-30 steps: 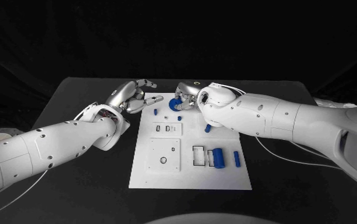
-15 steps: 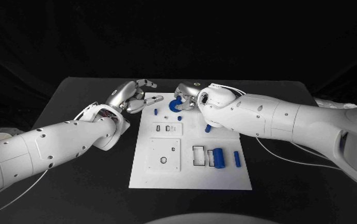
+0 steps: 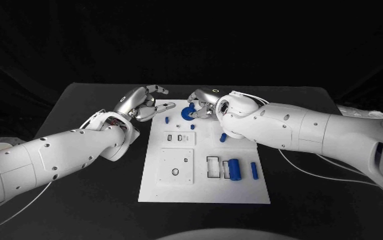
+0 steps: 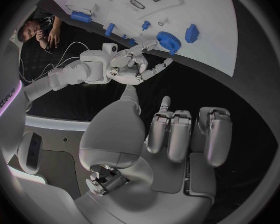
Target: Assemble the parts on the task board
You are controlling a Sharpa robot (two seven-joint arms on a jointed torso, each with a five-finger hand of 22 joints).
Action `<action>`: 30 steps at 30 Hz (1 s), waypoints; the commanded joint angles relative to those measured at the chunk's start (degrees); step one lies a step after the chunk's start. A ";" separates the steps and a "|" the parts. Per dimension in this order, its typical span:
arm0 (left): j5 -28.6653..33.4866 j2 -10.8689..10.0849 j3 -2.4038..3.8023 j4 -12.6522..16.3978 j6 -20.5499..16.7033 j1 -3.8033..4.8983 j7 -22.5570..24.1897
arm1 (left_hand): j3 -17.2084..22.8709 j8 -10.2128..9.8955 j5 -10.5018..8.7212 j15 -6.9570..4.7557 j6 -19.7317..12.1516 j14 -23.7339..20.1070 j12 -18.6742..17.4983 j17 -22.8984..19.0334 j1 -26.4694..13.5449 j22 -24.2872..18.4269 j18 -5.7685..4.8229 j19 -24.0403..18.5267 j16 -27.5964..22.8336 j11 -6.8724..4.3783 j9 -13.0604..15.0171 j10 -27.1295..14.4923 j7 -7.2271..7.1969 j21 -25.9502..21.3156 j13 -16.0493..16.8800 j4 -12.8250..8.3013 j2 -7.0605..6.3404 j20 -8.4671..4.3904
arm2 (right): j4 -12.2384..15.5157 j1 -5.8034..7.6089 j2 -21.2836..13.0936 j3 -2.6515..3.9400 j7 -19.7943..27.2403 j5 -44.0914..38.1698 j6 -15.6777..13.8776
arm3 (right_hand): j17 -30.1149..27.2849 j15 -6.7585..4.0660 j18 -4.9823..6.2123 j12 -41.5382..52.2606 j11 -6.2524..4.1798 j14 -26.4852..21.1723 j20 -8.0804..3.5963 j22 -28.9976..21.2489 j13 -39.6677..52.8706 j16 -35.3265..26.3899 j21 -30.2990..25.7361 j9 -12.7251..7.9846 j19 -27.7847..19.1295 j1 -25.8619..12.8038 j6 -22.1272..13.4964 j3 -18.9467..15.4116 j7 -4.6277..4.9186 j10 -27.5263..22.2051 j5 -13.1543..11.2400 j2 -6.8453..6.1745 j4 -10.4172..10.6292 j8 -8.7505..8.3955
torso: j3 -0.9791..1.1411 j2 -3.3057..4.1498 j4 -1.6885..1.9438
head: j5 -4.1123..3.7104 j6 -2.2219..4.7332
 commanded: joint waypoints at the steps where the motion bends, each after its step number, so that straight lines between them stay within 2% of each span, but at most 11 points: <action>1: -0.24 0.06 0.04 0.06 -0.22 0.08 0.38 | -0.34 -0.20 -0.01 0.34 0.50 5.95 0.15 15.10 -0.04 15.10 -0.42 5.92 0.15 0.27 0.00 5.95 1.17 0.14 15.09 -0.02 0.63 0.51 | 1.97 0.07 -1.63 0.00 4.03 6.75 -7.10 | 15.08 -0.24 -0.38 0.16 -0.24 6.17 -0.36 15.07 15.08 0.23 0.26 0.78 5.89 -0.59 3.68 -0.34 0.48 6.00 0.64 0.70 0.45 1.57 | 0.00 -0.02 0.11 | -0.04 0.18; 3: -0.24 0.00 0.04 0.02 -0.24 0.07 0.40 | -0.34 -0.20 -0.01 0.34 0.50 5.95 0.15 15.10 -0.04 15.10 -0.42 5.92 0.15 0.27 0.00 5.95 1.17 0.14 15.09 -0.02 0.63 0.51 | 3.95 0.49 -3.36 0.00 5.20 9.98 -9.01 | 15.08 0.04 -0.38 0.16 0.16 6.17 -0.19 15.07 15.08 0.23 0.26 1.30 5.89 -0.95 6.41 -0.35 0.97 6.00 1.05 1.06 0.81 2.68 | 0.04 -0.11 -0.03 | 0.21 0.06; 5: -0.24 -0.03 0.04 -0.03 -0.25 0.07 0.40 | -0.35 -0.22 -0.01 0.34 0.52 5.95 0.15 15.10 -0.02 15.10 -0.42 5.92 0.15 0.27 0.00 5.95 1.17 0.14 15.09 -0.02 0.64 0.51 | 6.22 1.24 -5.46 0.00 6.18 12.99 -9.55 | 15.08 0.32 -0.38 0.16 0.44 6.17 0.03 15.07 15.08 0.23 0.26 1.51 5.89 -1.20 7.76 -0.36 1.19 6.00 1.15 1.23 1.05 3.06 | 0.05 -0.21 -0.11 | 0.19 0.05; 8: -0.24 0.00 0.03 -0.15 -0.27 0.06 0.44 | -0.35 -0.22 -0.01 0.34 0.52 5.95 0.15 15.10 -0.02 15.10 -0.42 5.92 0.15 0.27 0.00 5.95 1.17 0.14 15.09 -0.02 0.64 0.51 | 10.44 2.93 -9.76 -0.01 7.46 17.53 -8.04 | 15.08 0.43 -0.38 0.16 0.44 6.17 0.16 15.07 15.08 0.23 0.26 1.56 5.89 -1.48 8.15 -0.51 1.13 6.00 0.68 1.23 1.28 2.97 | -0.02 -0.23 -0.12 | 0.00 0.11; 11: -0.24 0.22 0.02 -0.43 -0.21 0.02 0.49 | -0.35 -0.22 -0.01 0.34 0.52 5.95 0.15 15.10 -0.02 15.10 -0.42 5.92 0.15 0.27 0.00 5.95 1.17 0.14 15.09 -0.02 0.64 0.51 | 14.79 4.61 -14.95 -0.05 8.82 20.37 -5.75 | 15.08 0.19 -0.38 0.16 0.03 6.17 0.22 15.07 15.08 0.23 0.26 1.59 5.89 -4.01 8.08 -2.18 0.57 6.00 1.29 -0.15 2.67 2.19 | -0.04 -0.29 -0.20 | -0.22 0.18; 16: -0.24 0.83 0.01 -1.23 -0.07 -0.14 0.63 | -0.37 -0.25 0.00 0.34 0.56 5.95 0.15 15.10 0.02 15.10 -0.42 5.92 0.15 0.27 -0.01 5.95 1.17 0.14 15.09 -0.03 0.67 0.52 | 19.64 5.77 -22.31 -0.26 10.88 20.71 -3.06 | 15.08 -0.33 -0.38 0.16 -0.59 6.17 -0.23 15.07 15.08 0.23 0.26 1.37 5.89 -3.06 5.88 -2.30 -0.39 6.00 1.80 -0.52 2.35 0.60 | 0.04 -0.57 -0.45 | -0.78 0.39; 19: -0.23 1.06 0.00 -1.54 0.01 -0.29 0.76 | -0.37 -0.25 0.00 0.34 0.56 5.95 0.15 15.10 0.02 15.10 -0.42 5.92 0.15 0.27 -0.01 5.95 1.17 0.14 15.09 -0.03 0.67 0.52 | 20.89 5.92 -25.21 -0.48 11.40 19.64 -2.48 | 15.08 -0.69 -0.38 0.16 -0.98 6.17 -0.56 15.07 15.08 0.23 0.26 1.38 5.89 -2.10 5.12 -2.12 -0.83 6.00 1.00 -0.22 2.06 0.23 | 0.19 -0.68 -0.65 | -1.32 0.40; 22: -0.23 1.26 0.00 -1.74 0.10 -0.44 0.94 | -0.38 -0.29 0.02 0.35 0.59 5.95 0.15 15.10 0.07 15.10 -0.42 5.92 0.15 0.27 -0.01 5.95 1.17 0.14 15.09 -0.03 0.70 0.53 | 21.62 5.83 -27.94 -0.80 11.27 18.09 -1.65 | 15.08 -1.01 -0.38 0.16 -1.31 6.17 -0.85 15.07 15.08 0.23 0.26 1.36 5.89 -1.38 4.63 -2.05 -1.25 6.00 0.66 -0.10 1.85 -0.02 | 0.35 -0.76 -0.61 | -2.05 0.48; 23: -0.23 1.31 0.00 -1.79 0.13 -0.49 0.99 | -0.38 -0.29 0.02 0.35 0.59 5.95 0.15 15.10 0.07 15.10 -0.42 5.92 0.15 0.27 -0.01 5.95 1.17 0.14 15.09 -0.03 0.70 0.53 | 21.76 5.74 -28.80 -0.89 11.08 17.30 -1.38 | 15.08 -1.09 -0.38 0.16 -1.40 6.17 -0.93 15.07 15.08 0.23 0.26 1.35 5.89 -1.16 4.52 -2.04 -1.33 6.00 0.65 -0.09 1.77 -0.08 | 0.27 -0.72 -0.52 | -2.31 0.48; 26: -0.23 1.36 0.00 -1.95 0.18 -0.62 1.11 | -0.39 -0.33 0.04 0.35 0.61 5.95 0.15 15.10 0.13 15.10 -0.42 5.92 0.15 0.27 -0.02 5.95 1.17 0.14 15.09 -0.04 0.73 0.53 | 21.82 5.39 -30.80 -1.10 10.19 14.83 -0.90 | 15.08 -1.33 -0.38 0.16 -1.62 6.17 -1.16 15.07 15.08 0.23 0.26 1.42 5.89 -0.52 4.64 -1.94 -1.45 6.00 0.96 -0.05 1.53 -0.02 | 0.37 -0.84 -0.61 | -2.95 0.45; 30: -0.23 1.39 -0.01 -2.20 0.17 -0.73 1.20 | -0.41 -0.38 0.07 0.34 0.65 5.95 0.15 15.10 0.20 15.10 -0.42 5.92 0.15 0.28 -0.02 5.95 1.16 0.14 15.09 -0.05 0.77 0.54 | 21.31 4.72 -32.48 -1.27 8.39 11.99 -0.76 | 15.08 -1.59 -0.38 0.16 -1.79 6.17 -1.47 15.07 15.08 0.23 0.26 1.61 5.89 0.31 5.19 -1.78 -1.34 6.00 2.52 -0.17 1.17 0.26 | 0.32 -0.82 -0.72 | -3.73 0.49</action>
